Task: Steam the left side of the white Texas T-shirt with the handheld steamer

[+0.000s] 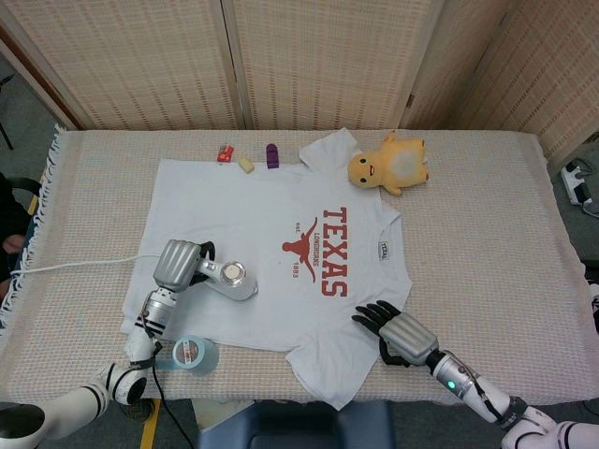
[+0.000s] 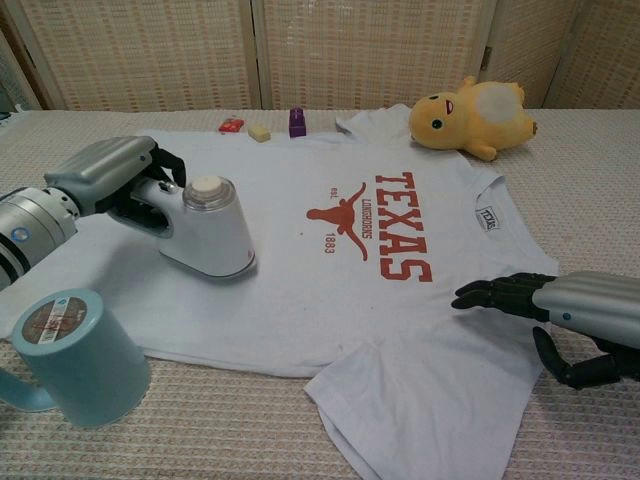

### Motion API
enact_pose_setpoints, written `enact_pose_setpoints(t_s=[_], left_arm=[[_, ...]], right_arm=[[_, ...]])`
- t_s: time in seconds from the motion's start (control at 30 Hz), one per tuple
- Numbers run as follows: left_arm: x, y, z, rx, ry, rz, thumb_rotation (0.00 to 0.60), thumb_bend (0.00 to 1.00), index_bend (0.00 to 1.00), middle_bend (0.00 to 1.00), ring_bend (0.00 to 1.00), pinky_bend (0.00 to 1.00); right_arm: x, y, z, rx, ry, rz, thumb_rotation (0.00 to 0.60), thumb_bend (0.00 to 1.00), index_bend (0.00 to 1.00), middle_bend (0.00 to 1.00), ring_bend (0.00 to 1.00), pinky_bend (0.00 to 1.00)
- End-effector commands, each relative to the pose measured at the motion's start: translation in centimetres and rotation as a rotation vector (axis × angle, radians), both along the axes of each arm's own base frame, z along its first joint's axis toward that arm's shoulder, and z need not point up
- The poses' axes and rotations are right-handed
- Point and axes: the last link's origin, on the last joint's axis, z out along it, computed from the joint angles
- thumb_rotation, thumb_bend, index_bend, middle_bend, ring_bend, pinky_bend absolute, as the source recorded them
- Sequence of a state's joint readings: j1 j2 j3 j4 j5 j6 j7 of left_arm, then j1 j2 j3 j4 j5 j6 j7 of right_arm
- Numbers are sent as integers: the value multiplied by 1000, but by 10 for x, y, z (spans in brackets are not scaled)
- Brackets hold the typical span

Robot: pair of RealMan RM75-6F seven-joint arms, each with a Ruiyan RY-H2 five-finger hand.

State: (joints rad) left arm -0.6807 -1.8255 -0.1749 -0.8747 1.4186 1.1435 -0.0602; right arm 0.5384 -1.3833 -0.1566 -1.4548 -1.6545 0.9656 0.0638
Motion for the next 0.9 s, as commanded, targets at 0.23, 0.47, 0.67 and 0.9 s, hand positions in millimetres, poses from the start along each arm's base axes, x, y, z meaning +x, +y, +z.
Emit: enact_pose_setpoints(t_s=[0.23,0.47,0.67,0.9], left_arm=[[-10,6,-8,-32,97,-8,600,546,897,1000,857,769],[-52,9,18,0,140,74,600,544,897,1000,856,769],[-91,3,39,27,153,167,600,542,897,1000,856,769],[-133,-9,59,55,122,295,600,541,895,1000,855,768]], right_arm=[[-1,0,-1,2,2,-3,353,969,0,0,0,0],[1,-1,-4,12,3,3,352,969,0,0,0,0],[4,-2,-7,18,1,12,351,969,0,0,0,0],[7,-3,-10,24,3,17,352,970,0,0,0,0]])
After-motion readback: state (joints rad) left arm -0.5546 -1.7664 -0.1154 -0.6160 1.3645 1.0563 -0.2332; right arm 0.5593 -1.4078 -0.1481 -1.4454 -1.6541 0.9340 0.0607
